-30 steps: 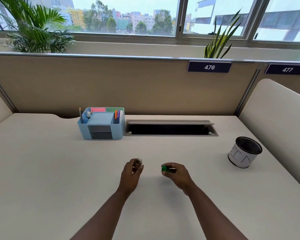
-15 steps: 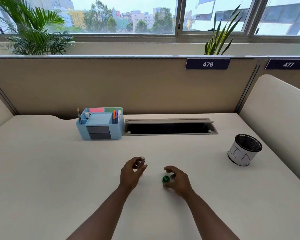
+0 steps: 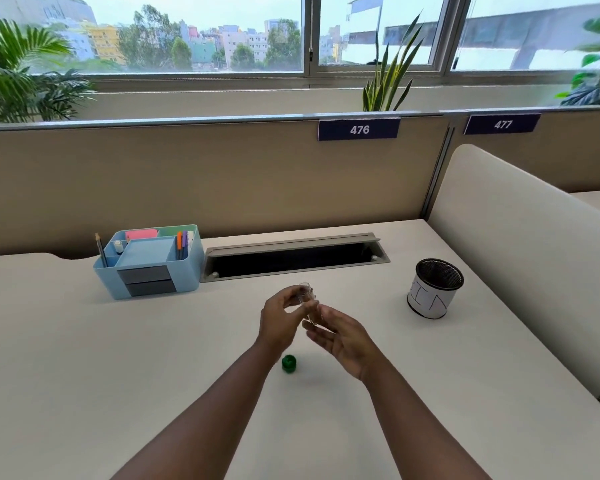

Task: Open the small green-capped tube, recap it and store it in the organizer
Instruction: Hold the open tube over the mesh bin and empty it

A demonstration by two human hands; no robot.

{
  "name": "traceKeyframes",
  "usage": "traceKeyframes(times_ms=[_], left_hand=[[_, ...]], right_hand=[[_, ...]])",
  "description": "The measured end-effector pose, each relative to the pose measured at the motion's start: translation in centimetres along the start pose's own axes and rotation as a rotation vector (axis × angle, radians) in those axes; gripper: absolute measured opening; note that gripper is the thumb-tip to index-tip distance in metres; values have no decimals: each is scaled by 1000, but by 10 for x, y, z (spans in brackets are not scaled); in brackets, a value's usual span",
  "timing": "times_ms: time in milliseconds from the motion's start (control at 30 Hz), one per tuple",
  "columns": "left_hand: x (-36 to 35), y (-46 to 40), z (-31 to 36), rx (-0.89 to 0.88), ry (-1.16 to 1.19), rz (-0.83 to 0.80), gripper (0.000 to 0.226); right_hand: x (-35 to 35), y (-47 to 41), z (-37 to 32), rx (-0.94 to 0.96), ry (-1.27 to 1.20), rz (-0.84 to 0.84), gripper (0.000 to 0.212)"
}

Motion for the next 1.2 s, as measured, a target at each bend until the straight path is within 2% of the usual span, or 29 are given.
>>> traceKeyframes(times_ms=[167, 300, 367, 467, 633, 833, 1200], left_hand=[[-33, -11, 12, -14, -39, -115, 28], [-62, -21, 15, -14, -175, -208, 45], [-78, -26, 15, -99, -382, -258, 47], [-106, -31, 15, -234, -735, -423, 57], [-148, -39, 19, -311, -1040, -641, 68], [-179, -62, 23, -353, -1123, -754, 72], [-211, -65, 7, -468, -1218, -796, 73]], right_hand=[[25, 2, -17, 103, -135, 35, 20], [59, 5, -37, 208, -258, 157, 18], [77, 8, -49, 275, -282, 245, 15], [105, 14, -67, 390, -296, 393, 13], [145, 21, -92, 495, -170, 696, 22], [176, 14, -105, 465, 35, 910, 27], [193, 0, -111, 488, 278, 1075, 20]])
Point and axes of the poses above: each hand's wrist, its own y-axis away from the middle knuckle, its own x-axis out of the back of the hand, z = x × y, the point moved 2 cm from there along -y, towards the middle knuckle, and after that the axes turned 1 degree about x, right-handed, at the moved point
